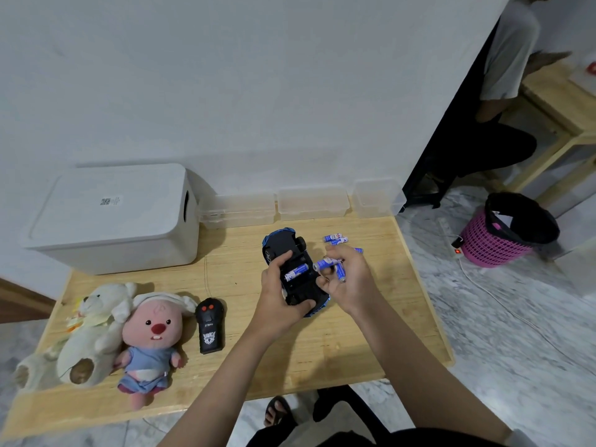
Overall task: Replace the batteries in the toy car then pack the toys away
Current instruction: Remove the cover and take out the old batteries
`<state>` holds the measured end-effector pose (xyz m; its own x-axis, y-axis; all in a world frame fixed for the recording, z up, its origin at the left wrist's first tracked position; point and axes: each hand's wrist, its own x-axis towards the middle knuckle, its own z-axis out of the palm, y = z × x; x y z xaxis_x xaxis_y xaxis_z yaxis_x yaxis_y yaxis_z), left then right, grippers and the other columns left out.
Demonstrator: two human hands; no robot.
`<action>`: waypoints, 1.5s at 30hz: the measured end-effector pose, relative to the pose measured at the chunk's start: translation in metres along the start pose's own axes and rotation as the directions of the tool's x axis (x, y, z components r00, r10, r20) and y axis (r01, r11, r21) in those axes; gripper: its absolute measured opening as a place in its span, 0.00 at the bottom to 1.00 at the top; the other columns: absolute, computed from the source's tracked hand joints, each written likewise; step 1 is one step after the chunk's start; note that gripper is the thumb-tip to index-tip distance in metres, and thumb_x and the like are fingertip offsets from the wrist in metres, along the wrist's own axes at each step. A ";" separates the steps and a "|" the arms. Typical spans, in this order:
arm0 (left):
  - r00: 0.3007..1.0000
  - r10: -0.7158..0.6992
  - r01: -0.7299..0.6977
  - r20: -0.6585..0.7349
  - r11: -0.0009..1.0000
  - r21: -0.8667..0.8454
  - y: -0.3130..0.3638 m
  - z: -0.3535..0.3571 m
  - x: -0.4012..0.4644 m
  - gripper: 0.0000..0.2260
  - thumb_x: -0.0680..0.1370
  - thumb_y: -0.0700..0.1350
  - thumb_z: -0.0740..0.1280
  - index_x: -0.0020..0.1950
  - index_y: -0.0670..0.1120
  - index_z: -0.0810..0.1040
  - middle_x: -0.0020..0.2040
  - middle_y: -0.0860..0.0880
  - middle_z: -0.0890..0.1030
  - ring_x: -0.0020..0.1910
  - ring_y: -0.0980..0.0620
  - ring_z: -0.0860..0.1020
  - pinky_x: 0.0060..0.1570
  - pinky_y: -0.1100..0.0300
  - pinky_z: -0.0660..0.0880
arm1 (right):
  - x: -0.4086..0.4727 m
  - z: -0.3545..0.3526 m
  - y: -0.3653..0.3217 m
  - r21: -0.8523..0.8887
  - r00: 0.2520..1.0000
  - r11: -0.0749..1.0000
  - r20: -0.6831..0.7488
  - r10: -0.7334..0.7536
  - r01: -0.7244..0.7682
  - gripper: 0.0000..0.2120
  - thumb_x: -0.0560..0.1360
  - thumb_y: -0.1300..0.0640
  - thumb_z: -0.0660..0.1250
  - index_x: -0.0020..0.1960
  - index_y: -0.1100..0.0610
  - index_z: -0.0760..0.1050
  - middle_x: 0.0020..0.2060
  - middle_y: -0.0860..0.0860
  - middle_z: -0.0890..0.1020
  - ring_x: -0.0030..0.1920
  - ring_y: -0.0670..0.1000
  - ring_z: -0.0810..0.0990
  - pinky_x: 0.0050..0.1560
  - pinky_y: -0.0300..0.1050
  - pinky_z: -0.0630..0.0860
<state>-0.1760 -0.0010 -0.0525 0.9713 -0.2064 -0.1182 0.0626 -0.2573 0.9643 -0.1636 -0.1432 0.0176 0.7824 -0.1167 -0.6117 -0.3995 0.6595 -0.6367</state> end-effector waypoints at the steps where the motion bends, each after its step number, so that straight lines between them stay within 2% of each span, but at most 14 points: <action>1: 1.000 0.001 -0.001 0.007 1.000 0.000 -0.001 -0.001 0.001 0.41 0.65 0.36 0.76 0.71 0.57 0.61 0.65 0.52 0.67 0.60 0.64 0.70 0.52 0.79 0.68 | -0.003 0.000 -0.004 0.093 0.998 0.995 0.045 0.041 -0.045 0.05 0.74 0.66 0.57 0.45 0.62 0.71 0.32 0.54 0.70 0.32 0.51 0.73 0.36 0.47 0.72; 3: 1.000 0.009 -0.009 0.027 1.000 -0.003 -0.003 -0.003 0.002 0.41 0.64 0.38 0.77 0.70 0.59 0.61 0.66 0.51 0.68 0.61 0.59 0.71 0.56 0.72 0.71 | -0.005 0.000 -0.009 0.170 0.988 0.979 0.126 0.089 -0.110 0.07 0.75 0.64 0.55 0.44 0.62 0.71 0.33 0.55 0.73 0.38 0.55 0.78 0.43 0.54 0.76; 4: 0.999 0.009 -0.009 0.041 1.000 -0.008 -0.003 -0.004 0.003 0.41 0.64 0.38 0.77 0.69 0.60 0.62 0.66 0.51 0.69 0.62 0.57 0.72 0.58 0.68 0.72 | -0.006 0.001 -0.010 0.130 0.983 0.983 0.144 0.110 -0.129 0.08 0.76 0.61 0.56 0.42 0.61 0.71 0.33 0.54 0.73 0.35 0.54 0.78 0.40 0.51 0.77; 7: 0.995 -0.017 0.024 0.100 0.997 -0.068 0.001 -0.009 0.003 0.40 0.64 0.35 0.77 0.68 0.58 0.64 0.64 0.53 0.72 0.58 0.54 0.75 0.54 0.66 0.75 | -0.002 0.000 -0.010 -0.293 0.982 0.956 0.185 0.042 0.015 0.12 0.77 0.54 0.63 0.38 0.57 0.71 0.29 0.50 0.71 0.22 0.47 0.66 0.23 0.38 0.63; 9: 0.985 -0.028 0.040 0.173 0.997 -0.070 0.006 -0.017 0.004 0.39 0.64 0.34 0.76 0.68 0.57 0.65 0.62 0.53 0.74 0.55 0.53 0.77 0.52 0.66 0.76 | 0.000 -0.005 -0.010 -0.624 0.932 0.719 0.351 -0.090 0.305 0.08 0.75 0.55 0.68 0.39 0.57 0.74 0.27 0.48 0.69 0.22 0.45 0.64 0.22 0.38 0.61; 12: 0.952 -0.064 0.073 0.300 0.997 -0.016 0.014 -0.030 0.008 0.38 0.65 0.32 0.74 0.68 0.55 0.65 0.61 0.51 0.75 0.53 0.54 0.77 0.49 0.66 0.76 | 0.000 -0.008 -0.020 -0.794 0.836 0.272 0.542 -0.090 0.544 0.04 0.70 0.57 0.74 0.43 0.53 0.80 0.29 0.47 0.72 0.30 0.43 0.72 0.37 0.38 0.72; 15: 0.921 -0.115 0.114 0.372 0.993 0.024 0.017 -0.041 0.013 0.37 0.66 0.31 0.74 0.67 0.56 0.64 0.61 0.50 0.73 0.51 0.55 0.76 0.49 0.64 0.77 | 0.003 -0.003 -0.029 -0.803 0.810 -0.109 0.580 0.085 0.586 0.12 0.69 0.56 0.74 0.51 0.46 0.79 0.33 0.46 0.75 0.40 0.48 0.76 0.45 0.47 0.73; 17: 0.905 -0.132 0.125 0.405 0.991 0.044 0.019 -0.046 0.014 0.36 0.66 0.33 0.74 0.66 0.57 0.64 0.62 0.49 0.72 0.54 0.50 0.77 0.52 0.58 0.78 | 0.005 0.003 -0.029 -0.686 0.781 -0.383 0.591 0.204 0.619 0.19 0.69 0.56 0.74 0.57 0.44 0.76 0.39 0.47 0.74 0.44 0.50 0.74 0.46 0.49 0.73; 19: 0.892 -0.157 0.142 0.424 0.988 0.067 0.021 -0.049 0.015 0.36 0.66 0.32 0.74 0.65 0.58 0.64 0.62 0.46 0.72 0.52 0.48 0.77 0.50 0.57 0.79 | 0.004 0.009 -0.028 -0.567 0.756 -0.524 0.594 0.275 0.636 0.23 0.70 0.56 0.73 0.62 0.44 0.73 0.41 0.46 0.72 0.44 0.49 0.71 0.43 0.48 0.72; 23: 0.871 -0.166 0.140 0.462 0.986 0.089 0.025 -0.051 0.014 0.36 0.66 0.32 0.74 0.65 0.57 0.63 0.61 0.43 0.72 0.48 0.48 0.78 0.46 0.60 0.79 | 0.005 0.017 -0.026 -0.443 0.716 -0.605 0.612 0.336 0.662 0.25 0.70 0.57 0.72 0.64 0.45 0.71 0.38 0.43 0.67 0.45 0.48 0.72 0.35 0.43 0.65; 28: 0.866 -0.181 0.152 0.467 0.983 0.100 0.026 -0.052 0.012 0.36 0.66 0.32 0.74 0.64 0.57 0.64 0.61 0.44 0.72 0.49 0.47 0.79 0.47 0.57 0.80 | 0.005 0.021 -0.023 -0.343 0.681 -0.647 0.621 0.388 0.681 0.22 0.70 0.58 0.71 0.61 0.47 0.71 0.47 0.49 0.76 0.45 0.51 0.74 0.38 0.47 0.71; 32: 0.862 -0.180 0.162 0.474 0.984 0.079 0.026 -0.052 0.011 0.36 0.66 0.32 0.74 0.65 0.58 0.64 0.62 0.45 0.72 0.51 0.45 0.78 0.50 0.55 0.79 | 0.006 0.025 -0.023 -0.303 0.670 -0.666 0.626 0.399 0.681 0.20 0.68 0.59 0.72 0.57 0.49 0.71 0.46 0.50 0.77 0.42 0.52 0.74 0.39 0.49 0.74; 41: 0.862 -0.182 0.177 0.473 0.983 0.055 0.026 -0.048 0.008 0.34 0.65 0.30 0.74 0.63 0.56 0.66 0.55 0.51 0.72 0.47 0.50 0.78 0.44 0.60 0.78 | 0.013 0.025 -0.019 -0.229 0.637 -0.680 0.633 0.439 0.697 0.21 0.64 0.60 0.75 0.53 0.51 0.71 0.46 0.48 0.77 0.41 0.50 0.74 0.30 0.42 0.61; 45: 0.867 -0.177 0.178 0.465 0.983 0.042 0.025 -0.046 0.006 0.34 0.66 0.28 0.72 0.64 0.53 0.66 0.57 0.48 0.73 0.45 0.51 0.77 0.42 0.64 0.78 | 0.014 0.022 -0.018 -0.176 0.611 -0.689 0.647 0.457 0.703 0.20 0.65 0.61 0.74 0.54 0.51 0.70 0.49 0.46 0.77 0.35 0.47 0.68 0.27 0.42 0.53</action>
<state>-0.1578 0.0351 -0.0177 0.7246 -0.5728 -0.3833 0.2245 -0.3297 0.9170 -0.1351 -0.1402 0.0312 0.6042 0.7103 -0.3611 0.7409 -0.6676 -0.0735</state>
